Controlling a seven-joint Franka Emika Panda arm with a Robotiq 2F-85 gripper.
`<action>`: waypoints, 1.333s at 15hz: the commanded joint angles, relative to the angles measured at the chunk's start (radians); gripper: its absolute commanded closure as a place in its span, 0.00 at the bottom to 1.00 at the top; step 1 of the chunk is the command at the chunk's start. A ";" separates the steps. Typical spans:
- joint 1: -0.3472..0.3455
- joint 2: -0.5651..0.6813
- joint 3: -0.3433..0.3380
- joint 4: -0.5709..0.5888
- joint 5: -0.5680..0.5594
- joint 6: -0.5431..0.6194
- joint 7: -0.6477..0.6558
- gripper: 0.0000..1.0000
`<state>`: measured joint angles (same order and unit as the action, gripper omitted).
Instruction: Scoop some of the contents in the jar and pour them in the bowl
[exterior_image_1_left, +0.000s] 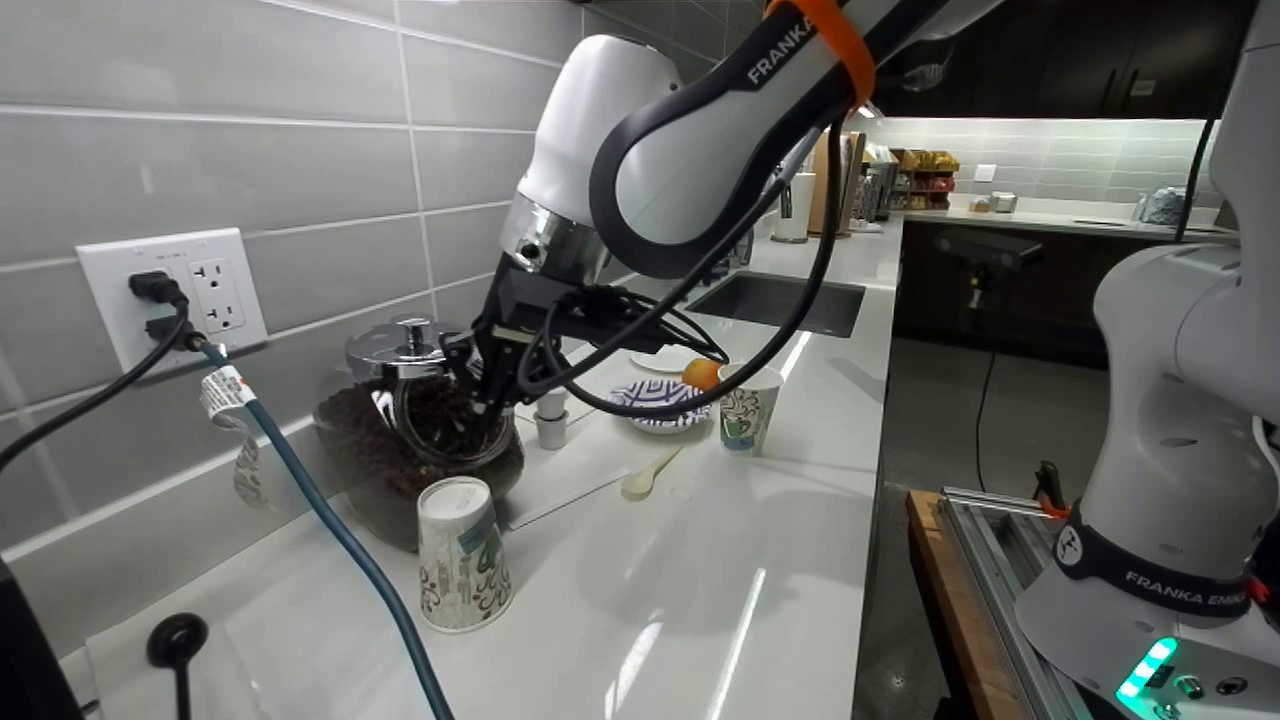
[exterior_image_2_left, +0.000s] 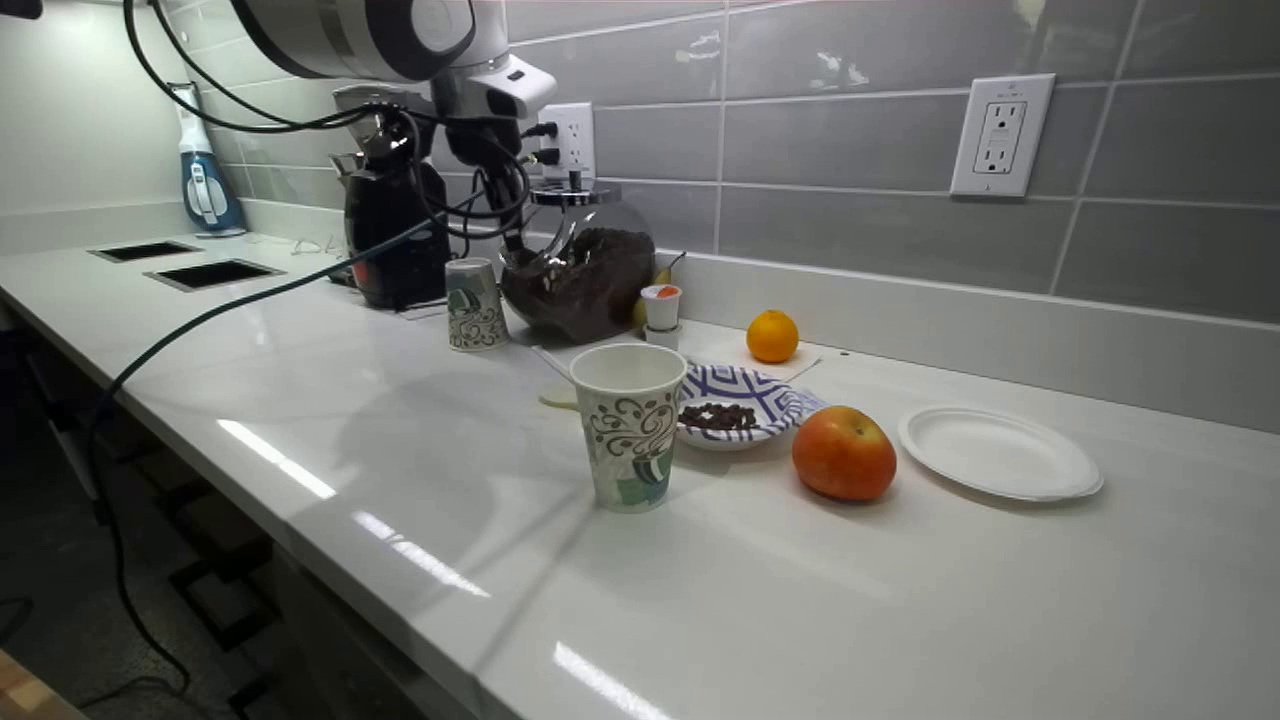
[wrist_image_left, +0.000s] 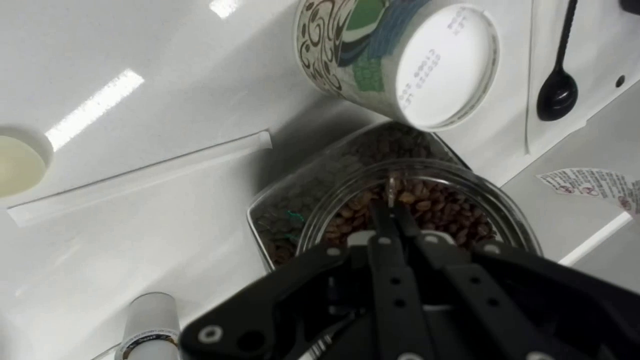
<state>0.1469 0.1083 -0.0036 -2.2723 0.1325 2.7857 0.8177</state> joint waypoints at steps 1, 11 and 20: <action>-0.019 -0.002 0.031 0.014 0.059 -0.028 -0.019 0.97; -0.071 -0.017 0.101 0.015 0.544 0.000 -0.316 0.97; -0.113 -0.024 0.083 0.009 0.961 -0.044 -0.664 0.97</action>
<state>0.0540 0.0968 0.0777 -2.2617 1.0006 2.7774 0.2336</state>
